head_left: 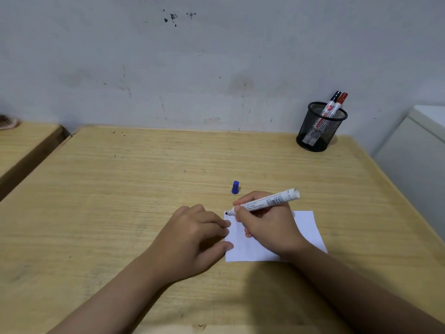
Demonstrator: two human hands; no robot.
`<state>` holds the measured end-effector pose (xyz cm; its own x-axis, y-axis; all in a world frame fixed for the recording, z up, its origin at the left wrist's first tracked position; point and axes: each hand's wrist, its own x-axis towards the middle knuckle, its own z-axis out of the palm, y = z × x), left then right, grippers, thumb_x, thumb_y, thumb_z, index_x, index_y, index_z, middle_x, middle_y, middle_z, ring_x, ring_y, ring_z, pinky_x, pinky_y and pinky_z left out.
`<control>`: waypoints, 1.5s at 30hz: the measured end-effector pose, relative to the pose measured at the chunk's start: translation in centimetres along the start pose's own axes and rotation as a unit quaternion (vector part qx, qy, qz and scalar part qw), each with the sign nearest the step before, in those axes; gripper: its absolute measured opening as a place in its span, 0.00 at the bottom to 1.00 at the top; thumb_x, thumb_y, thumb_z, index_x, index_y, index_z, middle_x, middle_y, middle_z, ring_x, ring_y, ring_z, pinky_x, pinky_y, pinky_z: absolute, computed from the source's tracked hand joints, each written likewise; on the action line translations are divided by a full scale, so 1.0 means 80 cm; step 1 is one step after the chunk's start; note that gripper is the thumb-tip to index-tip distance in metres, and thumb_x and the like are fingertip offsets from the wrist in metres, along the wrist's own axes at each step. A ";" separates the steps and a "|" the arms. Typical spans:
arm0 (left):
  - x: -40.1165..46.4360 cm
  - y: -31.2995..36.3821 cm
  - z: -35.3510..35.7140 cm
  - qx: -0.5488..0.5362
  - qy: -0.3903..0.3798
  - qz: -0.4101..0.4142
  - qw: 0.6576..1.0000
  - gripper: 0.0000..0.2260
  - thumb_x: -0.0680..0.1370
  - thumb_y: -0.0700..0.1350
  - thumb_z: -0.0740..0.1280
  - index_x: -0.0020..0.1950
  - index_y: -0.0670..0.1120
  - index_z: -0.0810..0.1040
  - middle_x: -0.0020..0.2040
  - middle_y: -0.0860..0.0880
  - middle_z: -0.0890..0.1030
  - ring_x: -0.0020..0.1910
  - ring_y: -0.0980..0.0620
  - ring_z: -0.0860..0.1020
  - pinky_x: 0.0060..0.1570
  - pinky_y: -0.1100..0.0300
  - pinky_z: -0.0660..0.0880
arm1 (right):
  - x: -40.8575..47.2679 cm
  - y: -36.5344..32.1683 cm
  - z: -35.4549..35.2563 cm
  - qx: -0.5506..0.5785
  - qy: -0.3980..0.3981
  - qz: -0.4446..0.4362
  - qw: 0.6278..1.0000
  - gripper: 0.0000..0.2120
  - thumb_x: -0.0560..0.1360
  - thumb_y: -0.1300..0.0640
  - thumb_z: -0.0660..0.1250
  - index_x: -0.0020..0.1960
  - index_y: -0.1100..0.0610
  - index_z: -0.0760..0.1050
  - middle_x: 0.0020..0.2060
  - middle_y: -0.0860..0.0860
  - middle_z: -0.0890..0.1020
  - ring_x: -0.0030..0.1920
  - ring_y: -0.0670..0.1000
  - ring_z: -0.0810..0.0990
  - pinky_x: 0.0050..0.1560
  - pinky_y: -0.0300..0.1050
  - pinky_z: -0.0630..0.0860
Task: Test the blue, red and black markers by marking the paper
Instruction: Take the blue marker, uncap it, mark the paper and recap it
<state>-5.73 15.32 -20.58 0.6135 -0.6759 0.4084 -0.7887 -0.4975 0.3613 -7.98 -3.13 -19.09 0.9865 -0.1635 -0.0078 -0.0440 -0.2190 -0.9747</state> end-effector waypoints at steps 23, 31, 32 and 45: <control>-0.001 -0.002 0.001 -0.027 -0.008 -0.028 0.999 0.09 0.70 0.55 0.70 0.43 0.51 0.82 0.43 0.58 0.83 0.40 0.57 0.78 0.40 0.57 0.73 | 0.008 0.000 -0.011 0.144 0.062 0.006 0.988 0.05 0.74 0.64 0.67 0.41 0.56 0.79 0.27 0.51 0.81 0.23 0.48 0.75 0.28 0.46 0.77; 0.085 0.039 -0.014 -0.099 0.035 -0.102 0.989 0.02 0.72 0.46 0.68 0.41 0.50 0.77 0.37 0.57 0.79 0.38 0.56 0.77 0.36 0.67 0.72 | -0.005 -0.031 -0.073 0.213 0.110 -0.068 0.968 0.05 0.74 0.64 0.66 0.41 0.57 0.77 0.25 0.49 0.77 0.21 0.48 0.72 0.28 0.44 0.71; 0.093 0.036 -0.012 -0.106 0.058 -0.117 0.986 0.03 0.73 0.46 0.68 0.45 0.51 0.77 0.40 0.57 0.78 0.40 0.56 0.76 0.36 0.69 0.71 | -0.003 -0.032 -0.075 0.220 0.107 -0.069 0.967 0.05 0.74 0.65 0.67 0.42 0.57 0.78 0.25 0.49 0.77 0.22 0.47 0.71 0.28 0.44 0.71; 0.117 0.014 -0.017 -0.321 0.040 -0.257 0.911 0.02 0.70 0.40 0.73 0.41 0.46 0.82 0.39 0.45 0.82 0.38 0.53 0.78 0.41 0.61 0.73 | -0.019 -0.027 -0.085 0.196 0.029 -0.085 0.976 0.07 0.71 0.66 0.70 0.46 0.58 0.82 0.27 0.46 0.80 0.26 0.48 0.73 0.32 0.43 0.72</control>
<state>-0.85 9.16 -15.20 0.9158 -0.3894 0.0984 -0.2270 -0.2997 0.9266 -10.45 -9.00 -15.47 0.9632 -0.2136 0.1633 0.1948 0.1360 -0.9714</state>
